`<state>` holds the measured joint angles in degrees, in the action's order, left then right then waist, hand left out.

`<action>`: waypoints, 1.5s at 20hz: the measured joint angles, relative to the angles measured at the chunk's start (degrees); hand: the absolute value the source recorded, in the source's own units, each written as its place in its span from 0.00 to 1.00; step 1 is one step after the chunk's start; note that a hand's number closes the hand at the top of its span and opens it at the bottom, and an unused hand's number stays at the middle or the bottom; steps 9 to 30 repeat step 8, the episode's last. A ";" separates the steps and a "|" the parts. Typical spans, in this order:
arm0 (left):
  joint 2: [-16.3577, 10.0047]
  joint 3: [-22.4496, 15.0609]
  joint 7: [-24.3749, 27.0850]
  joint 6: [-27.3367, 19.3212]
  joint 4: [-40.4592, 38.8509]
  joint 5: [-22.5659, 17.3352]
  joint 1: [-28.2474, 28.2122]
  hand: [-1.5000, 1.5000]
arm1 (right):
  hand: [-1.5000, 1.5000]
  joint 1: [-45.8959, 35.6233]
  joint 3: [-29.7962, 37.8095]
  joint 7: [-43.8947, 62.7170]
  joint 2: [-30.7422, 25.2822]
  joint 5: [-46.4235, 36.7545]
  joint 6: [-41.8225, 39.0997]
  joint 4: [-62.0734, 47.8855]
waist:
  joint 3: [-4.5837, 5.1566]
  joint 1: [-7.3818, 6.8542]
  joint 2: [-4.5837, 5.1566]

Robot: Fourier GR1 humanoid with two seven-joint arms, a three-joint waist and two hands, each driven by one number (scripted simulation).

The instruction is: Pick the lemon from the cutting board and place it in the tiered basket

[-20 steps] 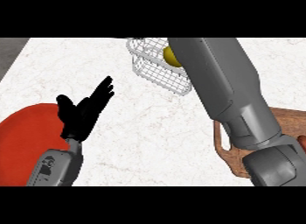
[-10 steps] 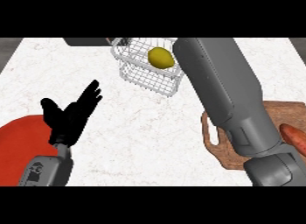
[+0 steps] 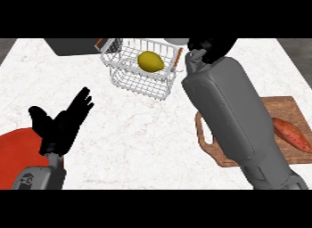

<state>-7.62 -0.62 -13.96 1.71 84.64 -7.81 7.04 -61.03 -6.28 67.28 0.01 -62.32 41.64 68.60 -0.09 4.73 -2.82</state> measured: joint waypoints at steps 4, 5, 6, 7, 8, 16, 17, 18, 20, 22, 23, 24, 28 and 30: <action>-0.58 0.89 0.02 -0.21 0.35 -0.17 -1.09 0.50 | 0.00 6.67 -3.03 -0.03 -0.12 0.96 -3.11 10.19 | -0.01 1.72 -0.43; -0.77 1.21 -0.05 -0.21 0.57 -0.38 -1.43 0.50 | 0.00 7.94 -3.42 0.07 -0.40 1.12 -4.14 12.85 | -0.01 2.00 -0.53; -0.76 1.20 -0.08 -0.33 0.82 -0.31 -1.79 0.50 | 0.00 9.46 -3.89 0.11 -0.62 1.15 -5.10 15.45 | -0.01 2.33 -0.63; -0.71 1.16 -0.01 -0.41 1.11 -0.25 -2.00 0.50 | 0.00 11.28 -4.50 0.15 -0.65 1.04 -6.00 18.00 | 0.00 2.59 -0.66; -0.80 1.26 0.00 -0.51 1.13 -0.17 -2.11 0.50 | 0.00 13.01 -5.14 0.09 -0.73 1.07 -6.86 20.72 | 0.00 2.94 -0.67; -0.80 1.26 0.00 -0.51 1.13 -0.17 -2.11 0.50 | 0.00 13.01 -5.14 0.09 -0.73 1.07 -6.86 20.72 | 0.00 2.94 -0.67; -0.80 1.26 0.00 -0.51 1.13 -0.17 -2.11 0.50 | 0.00 13.01 -5.14 0.09 -0.73 1.07 -6.86 20.72 | 0.00 2.94 -0.67; -0.80 1.26 0.00 -0.51 1.13 -0.17 -2.11 0.50 | 0.00 13.01 -5.14 0.09 -0.73 1.07 -6.86 20.72 | 0.00 2.94 -0.67; -0.80 1.26 0.00 -0.51 1.13 -0.17 -2.11 0.50 | 0.00 13.01 -5.14 0.09 -0.73 1.07 -6.86 20.72 | 0.00 2.94 -0.67; -0.80 1.26 0.00 -0.51 1.13 -0.17 -2.11 0.50 | 0.00 13.01 -5.14 0.09 -0.73 1.07 -6.86 20.72 | 0.00 2.94 -0.67; -0.80 1.26 0.00 -0.51 1.13 -0.17 -2.11 0.50 | 0.00 13.01 -5.14 0.09 -0.73 1.07 -6.86 20.72 | 0.00 2.94 -0.67; -0.80 1.26 0.00 -0.51 1.13 -0.17 -2.11 0.50 | 0.00 13.01 -5.14 0.09 -0.73 1.07 -6.86 20.72 | 0.00 2.94 -0.67; -0.80 1.26 0.00 -0.51 1.13 -0.17 -2.11 0.50 | 0.00 13.01 -5.14 0.09 -0.73 1.07 -6.86 20.72 | 0.00 2.94 -0.67; -0.80 1.26 0.00 -0.51 1.13 -0.17 -2.11 0.50 | 0.00 13.01 -5.14 0.09 -0.73 1.07 -6.86 20.72 | 0.00 2.94 -0.67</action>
